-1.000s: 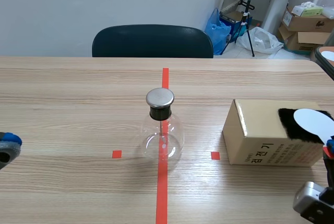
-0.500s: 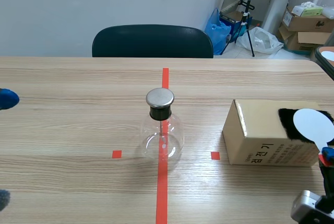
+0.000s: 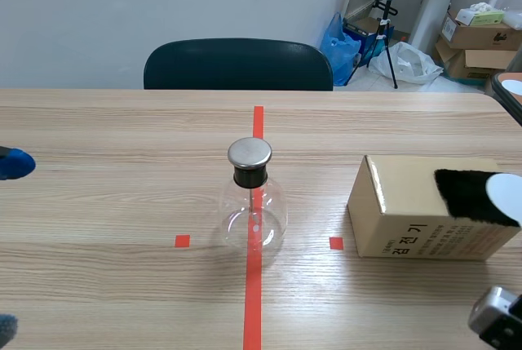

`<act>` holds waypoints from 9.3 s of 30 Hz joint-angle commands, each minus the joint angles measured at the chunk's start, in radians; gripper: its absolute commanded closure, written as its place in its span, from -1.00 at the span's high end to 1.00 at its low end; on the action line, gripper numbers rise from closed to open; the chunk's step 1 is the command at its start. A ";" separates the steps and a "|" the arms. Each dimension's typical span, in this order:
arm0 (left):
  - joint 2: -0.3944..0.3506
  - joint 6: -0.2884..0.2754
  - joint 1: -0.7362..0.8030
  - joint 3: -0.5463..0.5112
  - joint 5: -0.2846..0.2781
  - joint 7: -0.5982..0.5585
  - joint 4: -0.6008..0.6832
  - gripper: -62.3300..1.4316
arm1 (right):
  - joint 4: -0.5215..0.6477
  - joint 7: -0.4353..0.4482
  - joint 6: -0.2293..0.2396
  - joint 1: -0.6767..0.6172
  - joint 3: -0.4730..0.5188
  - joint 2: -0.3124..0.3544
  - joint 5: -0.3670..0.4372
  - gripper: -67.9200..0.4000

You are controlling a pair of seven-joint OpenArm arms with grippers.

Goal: Do the electroscope experiment

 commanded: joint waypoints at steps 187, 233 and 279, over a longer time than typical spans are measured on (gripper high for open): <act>0.016 -0.002 -0.003 -0.001 -0.029 -0.021 0.007 1.00 | 0.028 -0.114 -0.052 -0.015 0.035 -0.065 -0.170 -0.94; 0.016 -0.019 -0.029 0.025 -0.026 0.087 0.006 0.24 | 0.481 -0.815 0.051 0.008 -0.493 0.041 -0.395 -0.94; 0.537 0.017 -1.017 0.725 0.027 0.335 -0.834 -0.86 | 0.415 -0.981 0.182 0.102 -0.791 0.071 -0.439 -0.94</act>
